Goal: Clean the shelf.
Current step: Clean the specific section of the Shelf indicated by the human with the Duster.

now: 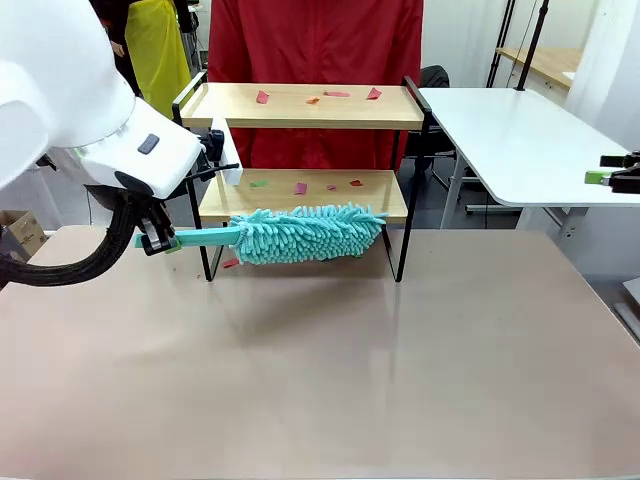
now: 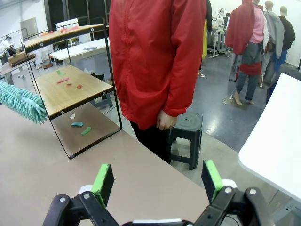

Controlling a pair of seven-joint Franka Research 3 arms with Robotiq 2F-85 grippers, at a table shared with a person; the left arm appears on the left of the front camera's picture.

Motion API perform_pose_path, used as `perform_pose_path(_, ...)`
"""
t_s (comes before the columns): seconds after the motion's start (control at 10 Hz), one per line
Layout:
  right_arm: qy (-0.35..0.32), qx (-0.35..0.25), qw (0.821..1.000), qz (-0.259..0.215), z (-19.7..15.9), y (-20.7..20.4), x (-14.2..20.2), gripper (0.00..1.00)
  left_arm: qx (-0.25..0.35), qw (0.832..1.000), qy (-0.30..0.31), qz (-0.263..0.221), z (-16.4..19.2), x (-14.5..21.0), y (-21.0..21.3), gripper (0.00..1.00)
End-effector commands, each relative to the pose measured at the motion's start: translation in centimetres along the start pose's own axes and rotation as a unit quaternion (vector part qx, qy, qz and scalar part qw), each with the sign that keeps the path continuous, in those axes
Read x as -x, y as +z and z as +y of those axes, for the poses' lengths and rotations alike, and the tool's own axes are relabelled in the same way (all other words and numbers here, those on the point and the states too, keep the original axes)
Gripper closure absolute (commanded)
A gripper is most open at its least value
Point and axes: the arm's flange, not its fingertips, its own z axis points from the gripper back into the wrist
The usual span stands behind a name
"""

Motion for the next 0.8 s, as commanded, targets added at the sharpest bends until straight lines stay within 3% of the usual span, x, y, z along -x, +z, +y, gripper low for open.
perform_pose_path(0.0, -0.007, 0.008, 1.000, 0.005, 0.3, -0.2, -0.5, 0.00, -0.014, 1.000, -0.007, 0.006, 0.0, 0.0, 0.9, 0.87)
perform_pose_path(0.5, -0.007, 0.008, 1.000, 0.005, 0.3, -0.2, -0.5, 0.00, 0.041, 0.998, 0.043, -0.001, -2.5, -1.8, -2.3, 0.87)
perform_pose_path(0.7, -0.007, 0.008, 1.000, 0.005, 0.3, -0.2, -0.5, 0.00, 0.024, 0.995, 0.100, -0.001, -3.6, -2.7, -3.1, 0.87)
